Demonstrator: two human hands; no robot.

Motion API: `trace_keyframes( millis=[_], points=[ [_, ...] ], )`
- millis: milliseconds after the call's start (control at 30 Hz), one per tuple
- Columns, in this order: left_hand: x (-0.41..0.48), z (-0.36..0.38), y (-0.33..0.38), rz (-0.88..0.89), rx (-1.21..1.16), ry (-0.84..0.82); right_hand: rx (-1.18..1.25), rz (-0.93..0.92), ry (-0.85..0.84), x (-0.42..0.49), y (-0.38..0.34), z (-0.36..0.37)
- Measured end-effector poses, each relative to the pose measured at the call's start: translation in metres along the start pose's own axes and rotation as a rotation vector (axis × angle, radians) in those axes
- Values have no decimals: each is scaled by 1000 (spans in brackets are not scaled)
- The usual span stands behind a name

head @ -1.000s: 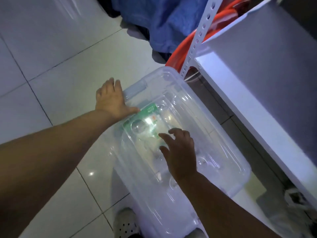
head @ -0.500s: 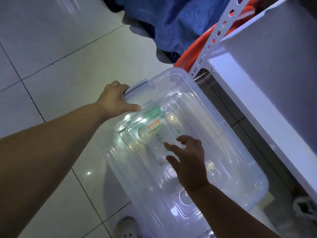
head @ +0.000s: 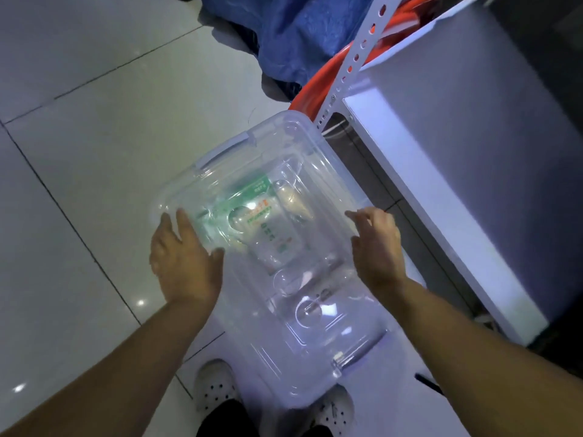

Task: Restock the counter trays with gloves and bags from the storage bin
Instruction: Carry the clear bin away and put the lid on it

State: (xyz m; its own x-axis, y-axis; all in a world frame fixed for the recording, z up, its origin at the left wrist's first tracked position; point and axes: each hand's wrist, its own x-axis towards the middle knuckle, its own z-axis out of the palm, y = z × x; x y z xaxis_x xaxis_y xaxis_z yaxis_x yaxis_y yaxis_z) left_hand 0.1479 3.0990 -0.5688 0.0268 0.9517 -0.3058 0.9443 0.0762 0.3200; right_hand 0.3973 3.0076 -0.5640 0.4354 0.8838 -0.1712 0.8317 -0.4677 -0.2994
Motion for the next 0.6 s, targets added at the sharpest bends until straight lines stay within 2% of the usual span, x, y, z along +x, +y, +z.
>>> trace_keyframes(
  millis=[133, 200, 300, 500, 600],
  points=[
    [-76, 25, -19, -309, -213, -161, -182, 96, -103, 0, 46, -9],
    [-90, 37, -19, -388, -339, -216, -151, 138, -197, -1, 54, -9],
    [-93, 43, -15, -528, -434, -211, -59, 183, -311, -5, 56, -10],
    [-99, 20, -19, -582, -520, -146, 130, 256, -208, -45, 45, -36],
    [-120, -6, -14, -554, -539, -136, 215, 318, -186, -78, 38, -60]
  ],
)
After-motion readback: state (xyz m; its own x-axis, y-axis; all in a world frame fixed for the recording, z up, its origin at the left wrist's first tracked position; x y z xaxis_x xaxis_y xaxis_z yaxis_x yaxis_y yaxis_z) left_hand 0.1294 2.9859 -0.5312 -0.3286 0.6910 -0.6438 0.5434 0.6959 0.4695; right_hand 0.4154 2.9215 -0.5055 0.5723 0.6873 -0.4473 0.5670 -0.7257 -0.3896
